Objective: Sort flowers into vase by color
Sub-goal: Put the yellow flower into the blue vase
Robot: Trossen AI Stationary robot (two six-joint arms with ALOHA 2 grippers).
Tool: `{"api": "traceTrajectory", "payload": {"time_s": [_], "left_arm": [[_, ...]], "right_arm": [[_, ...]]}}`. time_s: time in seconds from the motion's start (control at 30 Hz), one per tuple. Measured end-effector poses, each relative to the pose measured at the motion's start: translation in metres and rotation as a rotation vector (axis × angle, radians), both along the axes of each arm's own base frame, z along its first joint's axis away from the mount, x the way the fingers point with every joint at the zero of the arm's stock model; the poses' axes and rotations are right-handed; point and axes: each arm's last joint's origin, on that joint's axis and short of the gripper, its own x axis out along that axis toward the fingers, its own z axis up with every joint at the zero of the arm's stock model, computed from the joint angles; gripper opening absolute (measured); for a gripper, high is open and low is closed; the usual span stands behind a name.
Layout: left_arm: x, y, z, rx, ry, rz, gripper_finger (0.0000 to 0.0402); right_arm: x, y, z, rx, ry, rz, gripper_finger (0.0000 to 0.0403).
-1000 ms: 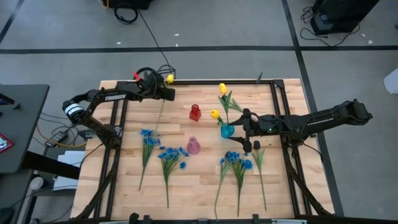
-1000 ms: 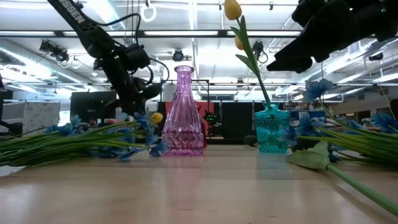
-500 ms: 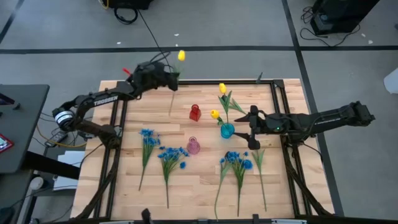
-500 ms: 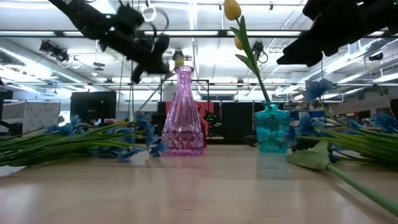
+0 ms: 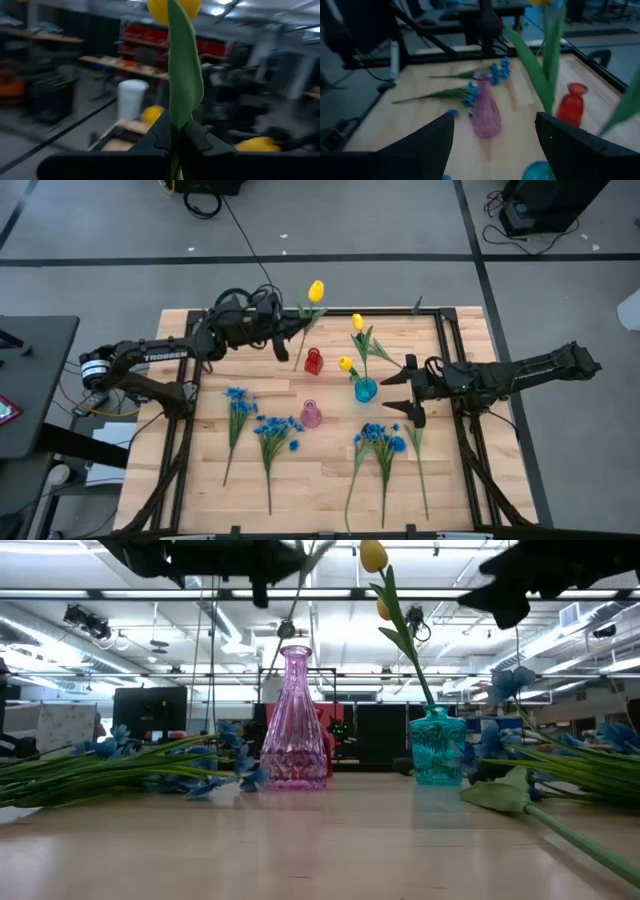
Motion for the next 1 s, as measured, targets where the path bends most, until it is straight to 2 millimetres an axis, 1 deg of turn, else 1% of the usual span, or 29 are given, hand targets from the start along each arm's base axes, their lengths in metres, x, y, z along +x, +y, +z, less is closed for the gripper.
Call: {"api": "traceTrajectory", "payload": {"time_s": [0.2,0.3,0.4,0.53,0.67,0.77,0.83,0.9,1.0], "left_arm": [[0.003,-0.032,0.017,0.053,-0.15,-0.138,0.0019],[0.005,-0.048,0.021,0.035,-0.2,-0.223,0.0019],[0.007,-0.065,0.022,0.021,-0.207,-0.289,0.0019],[0.016,-0.092,0.015,0.023,-0.177,-0.342,0.0019],[0.028,-0.112,0.002,0.004,-0.142,-0.234,0.0019],[0.04,-0.123,-0.011,-0.018,-0.143,-0.183,0.0019],[0.047,-0.13,-0.016,-0.018,-0.187,-0.189,0.0019],[0.055,-0.137,-0.016,-0.004,-0.226,-0.191,0.0019],[0.072,-0.146,-0.017,0.013,-0.211,-0.188,0.0019]], "right_arm": [[0.0,0.007,0.009,0.017,-0.094,0.044,0.029],[-0.001,0.011,0.013,0.026,-0.133,0.066,0.029],[-0.001,0.015,0.017,0.035,-0.175,0.086,0.029],[-0.002,0.018,0.021,0.016,-0.217,0.077,0.029],[0.0,0.021,0.029,-0.019,-0.306,0.04,0.029],[0.006,0.024,0.032,-0.01,-0.356,0.064,0.029],[0.012,0.026,0.029,0.004,-0.347,0.093,0.029],[0.019,0.03,0.023,0.013,-0.32,0.104,0.029],[0.028,0.035,0.017,0.013,-0.317,0.113,0.029]]}}
